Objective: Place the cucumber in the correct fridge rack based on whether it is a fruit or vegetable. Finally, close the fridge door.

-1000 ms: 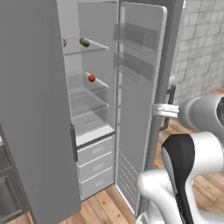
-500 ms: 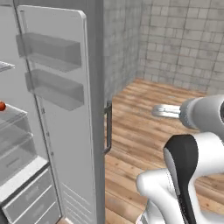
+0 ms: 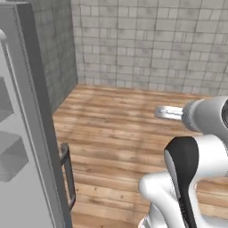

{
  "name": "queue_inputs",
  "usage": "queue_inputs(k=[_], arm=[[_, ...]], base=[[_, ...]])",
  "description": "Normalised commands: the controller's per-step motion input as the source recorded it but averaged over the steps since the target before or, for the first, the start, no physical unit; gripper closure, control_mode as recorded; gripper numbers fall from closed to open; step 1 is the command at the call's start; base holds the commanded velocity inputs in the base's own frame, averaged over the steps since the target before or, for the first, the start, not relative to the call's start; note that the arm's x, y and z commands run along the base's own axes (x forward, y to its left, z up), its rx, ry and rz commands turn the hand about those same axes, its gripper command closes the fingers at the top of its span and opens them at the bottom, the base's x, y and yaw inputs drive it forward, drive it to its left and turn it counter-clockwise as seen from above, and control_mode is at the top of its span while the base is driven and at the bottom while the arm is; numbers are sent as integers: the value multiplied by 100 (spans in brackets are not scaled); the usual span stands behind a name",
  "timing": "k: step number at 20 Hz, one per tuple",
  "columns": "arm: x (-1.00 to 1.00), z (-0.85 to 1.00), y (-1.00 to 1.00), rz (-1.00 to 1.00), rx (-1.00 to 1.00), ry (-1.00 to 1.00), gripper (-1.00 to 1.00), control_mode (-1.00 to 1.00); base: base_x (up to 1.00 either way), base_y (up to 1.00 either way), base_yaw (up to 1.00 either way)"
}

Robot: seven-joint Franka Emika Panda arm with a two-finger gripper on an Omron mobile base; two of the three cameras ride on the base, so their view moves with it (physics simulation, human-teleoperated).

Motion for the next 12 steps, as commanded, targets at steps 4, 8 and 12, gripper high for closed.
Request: queue_inputs(k=[4, 8, 12], arm=[[0, 0, 0, 0, 0, 0, -100, 100], [0, 0, 0, 0, 0, 0, -100, 100], [0, 0, 0, 0, 0, 0, -100, 100]], base=[[100, -3, 21], [83, -1, 74], [55, 0, 90]])
